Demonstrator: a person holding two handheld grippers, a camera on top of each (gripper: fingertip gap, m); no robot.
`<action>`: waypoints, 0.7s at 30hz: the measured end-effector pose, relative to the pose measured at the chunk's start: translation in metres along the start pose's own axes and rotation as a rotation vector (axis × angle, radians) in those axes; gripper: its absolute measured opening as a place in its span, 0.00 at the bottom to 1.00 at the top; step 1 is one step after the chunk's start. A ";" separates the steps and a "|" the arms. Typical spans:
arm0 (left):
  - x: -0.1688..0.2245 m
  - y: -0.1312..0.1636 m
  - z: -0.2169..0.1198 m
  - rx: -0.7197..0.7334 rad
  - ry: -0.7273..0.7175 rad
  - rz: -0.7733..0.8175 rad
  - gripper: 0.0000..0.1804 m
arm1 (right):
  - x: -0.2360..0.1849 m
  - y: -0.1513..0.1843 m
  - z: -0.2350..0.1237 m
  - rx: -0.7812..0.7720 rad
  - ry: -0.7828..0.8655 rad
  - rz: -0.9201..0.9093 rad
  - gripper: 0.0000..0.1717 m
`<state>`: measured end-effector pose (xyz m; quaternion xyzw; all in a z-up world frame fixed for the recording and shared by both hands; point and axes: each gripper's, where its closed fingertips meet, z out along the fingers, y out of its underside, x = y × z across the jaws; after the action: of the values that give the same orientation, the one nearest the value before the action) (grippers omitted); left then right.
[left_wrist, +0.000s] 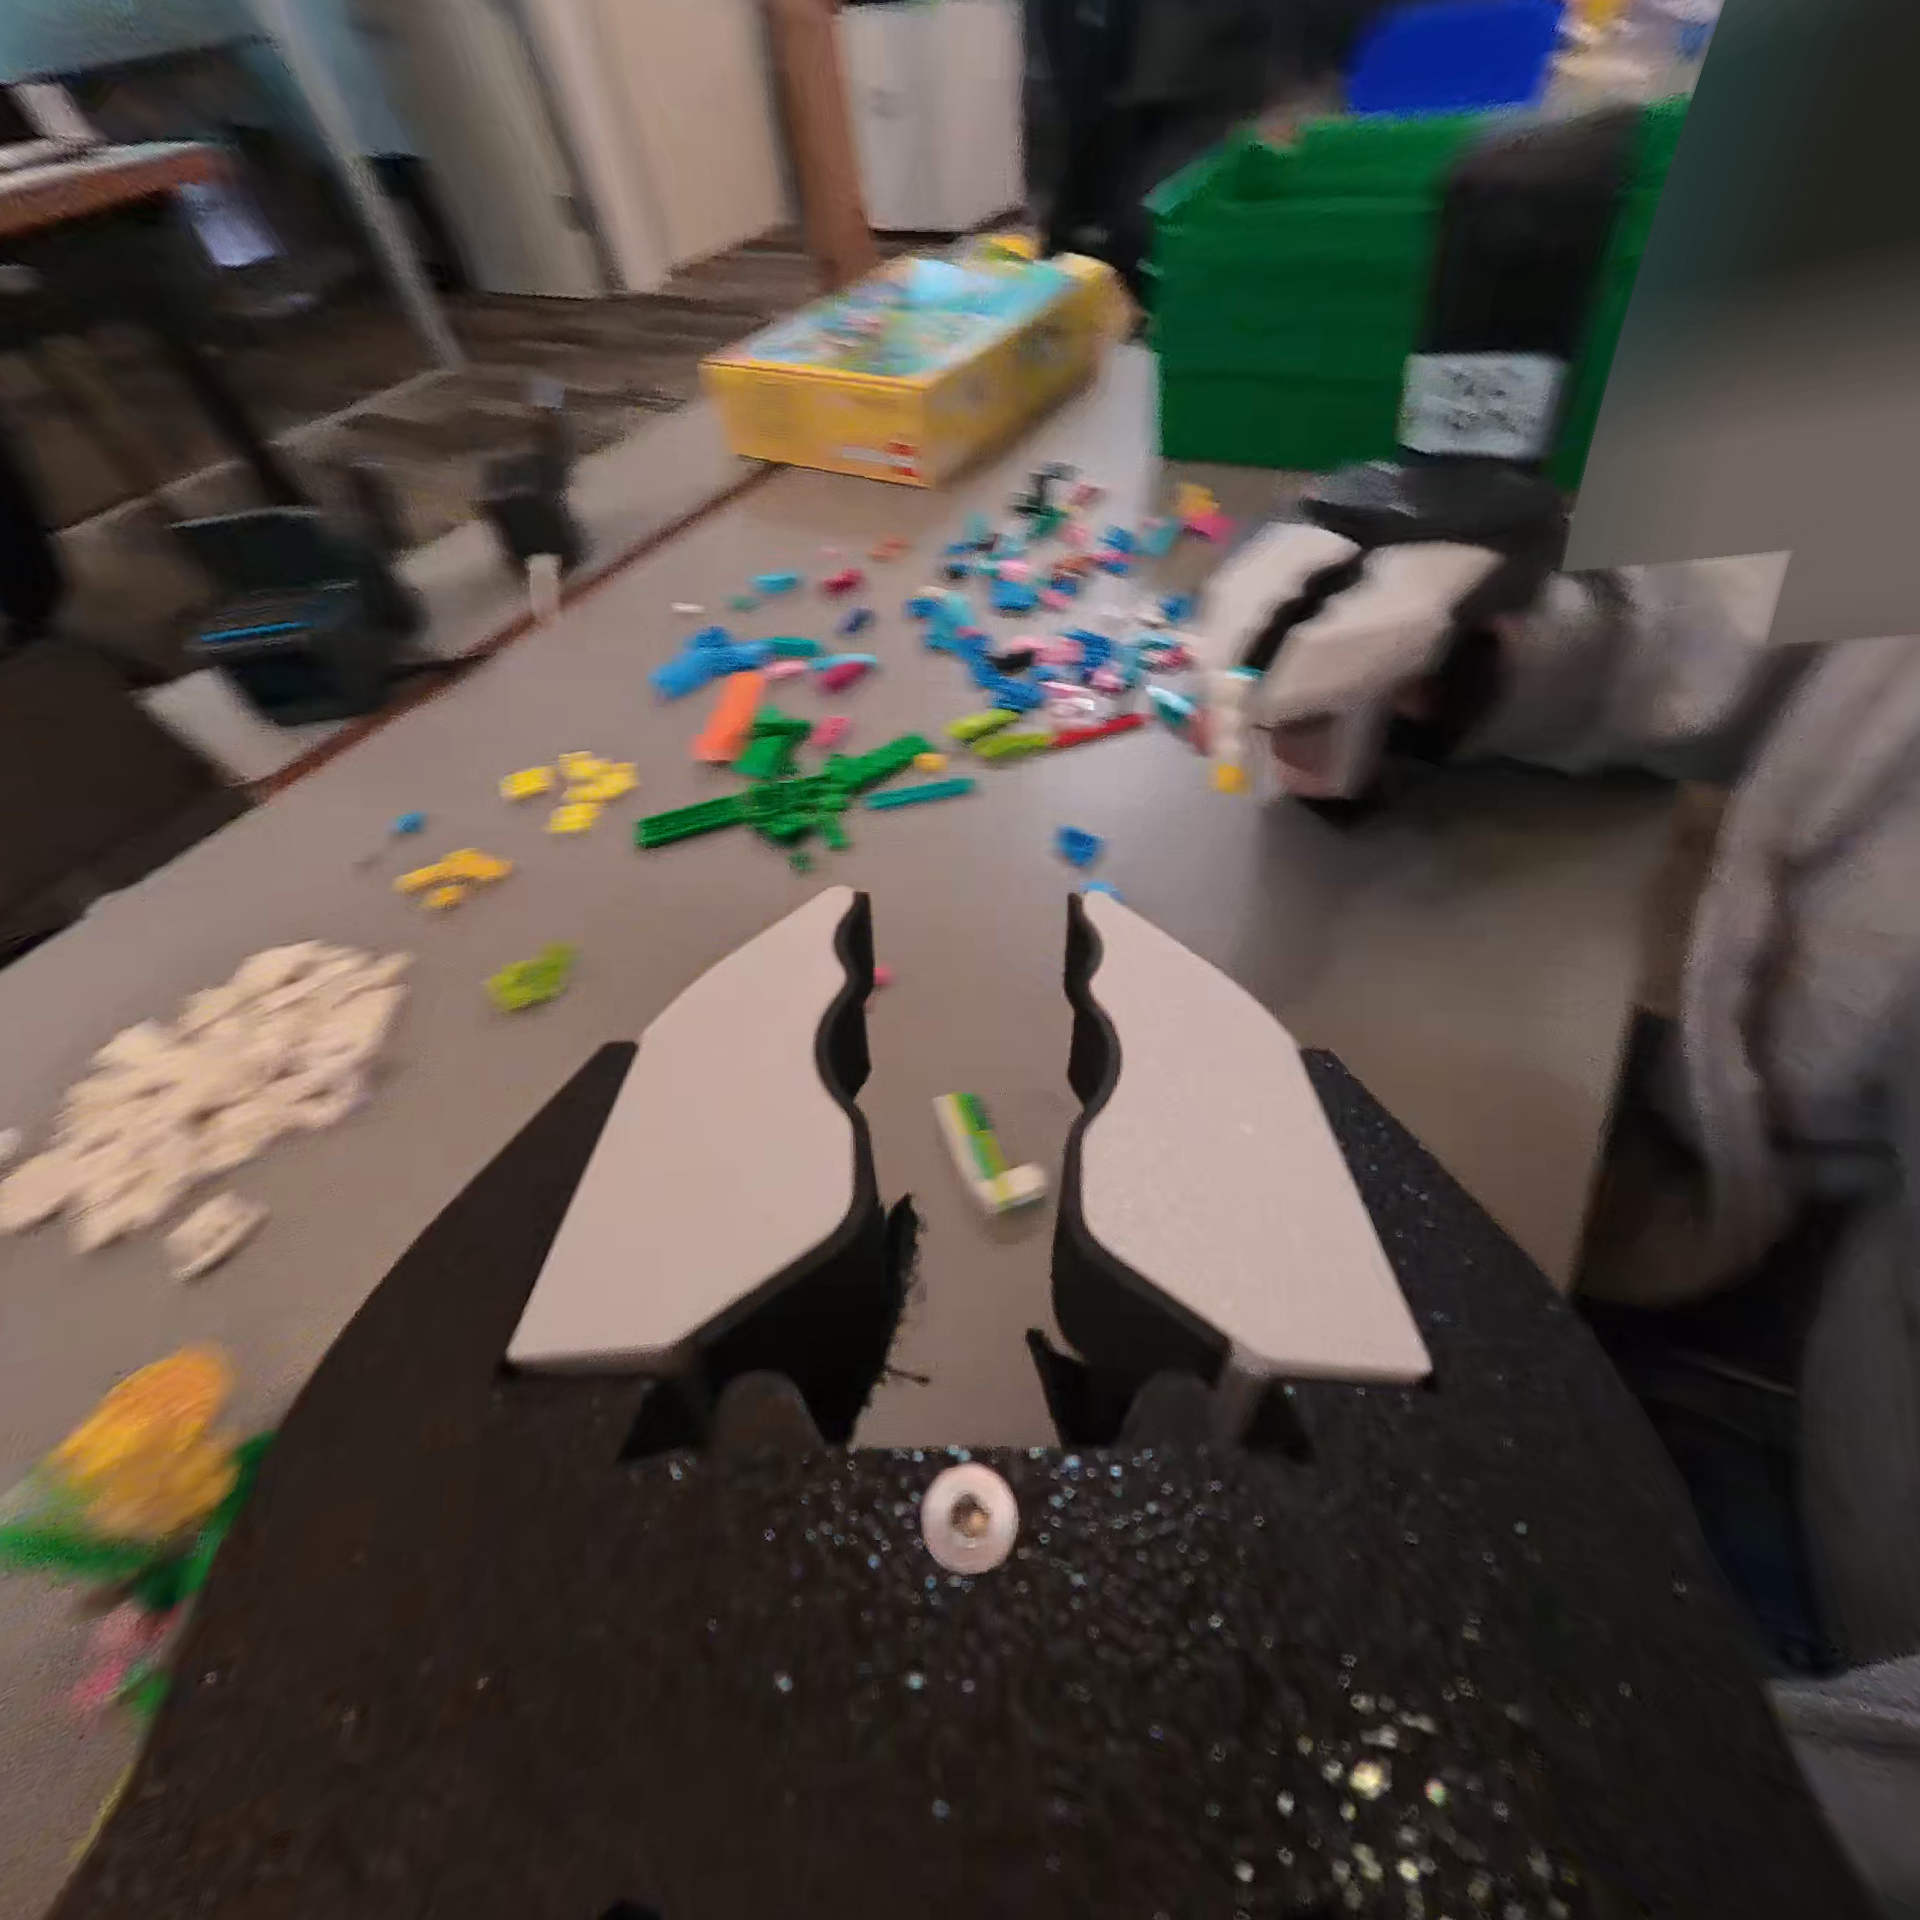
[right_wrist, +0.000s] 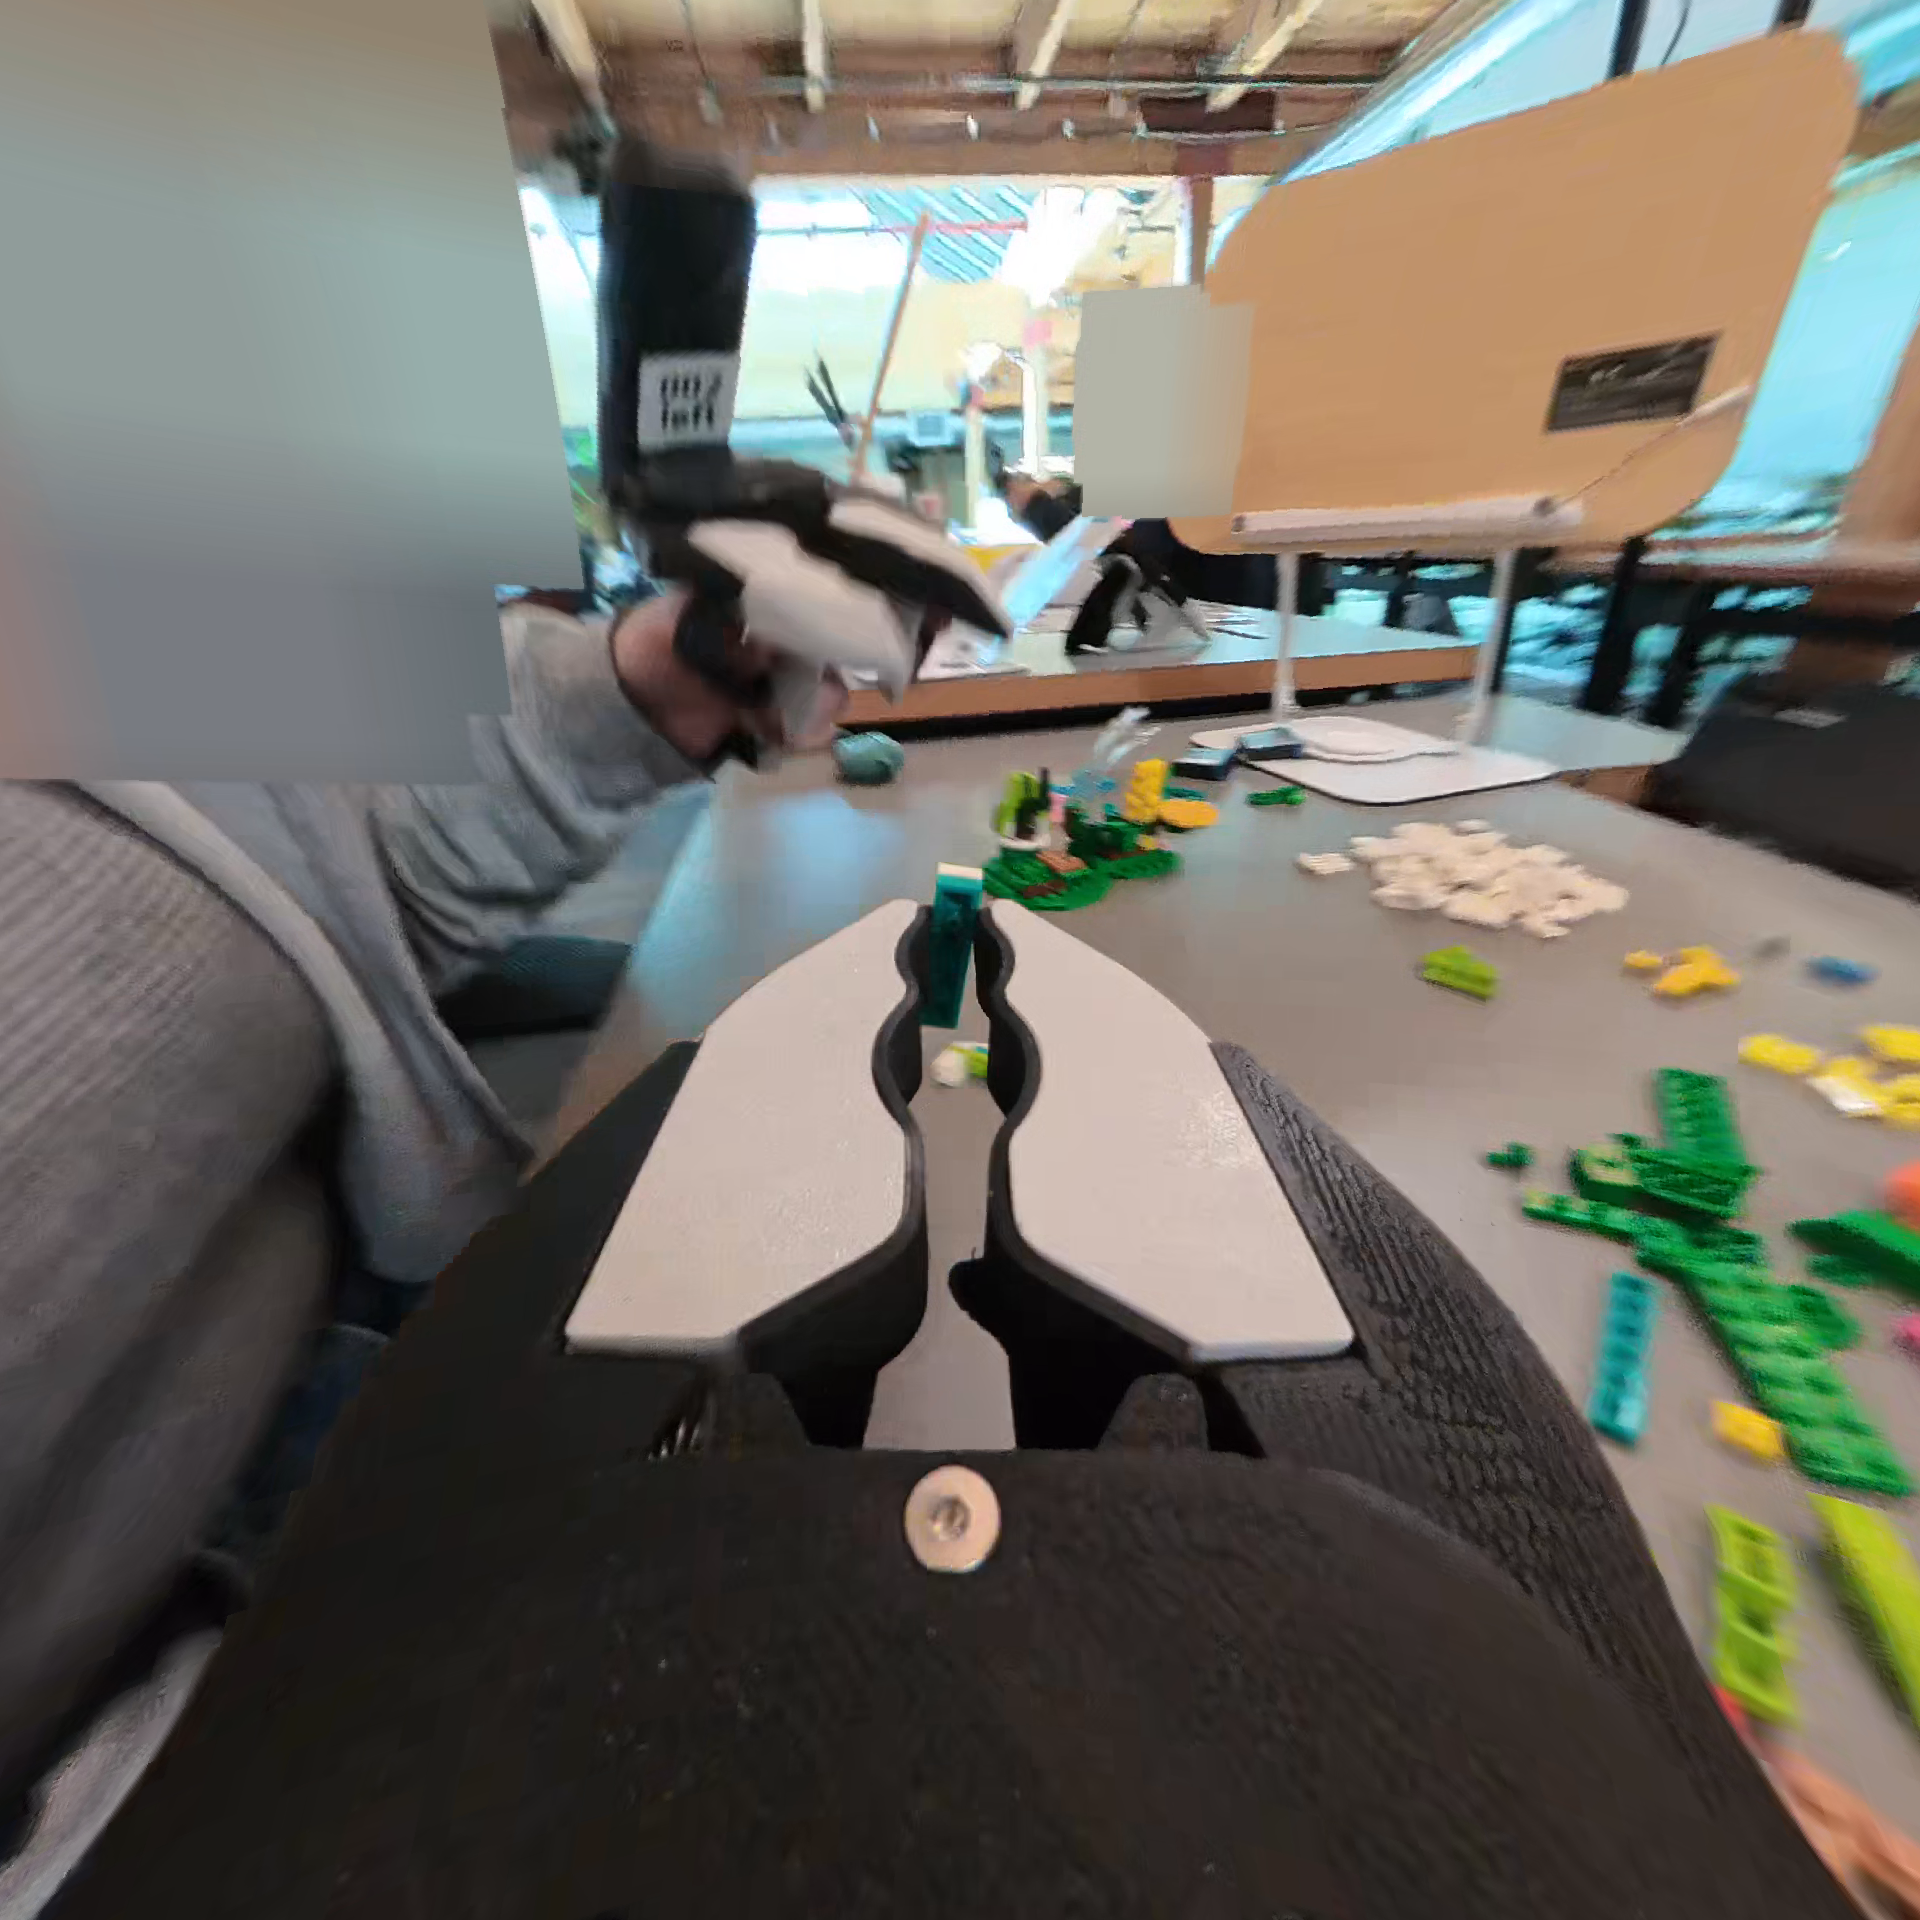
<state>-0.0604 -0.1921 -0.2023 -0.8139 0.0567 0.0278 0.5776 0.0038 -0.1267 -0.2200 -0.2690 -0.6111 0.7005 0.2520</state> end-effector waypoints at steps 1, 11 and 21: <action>0.021 0.003 0.010 -0.003 0.056 0.020 0.19 | -0.003 -0.001 0.000 0.011 -0.033 0.043 0.03; 0.096 0.006 0.060 0.071 0.439 -0.131 0.10 | -0.037 0.003 0.004 -0.008 -0.222 0.046 0.03; 0.100 0.013 0.056 0.059 0.439 0.002 0.04 | -0.041 0.013 0.003 -0.112 -0.212 -0.072 0.03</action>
<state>0.0388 -0.1493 -0.2439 -0.7832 0.1827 -0.1509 0.5748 0.0311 -0.1587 -0.2294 -0.1848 -0.6819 0.6801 0.1955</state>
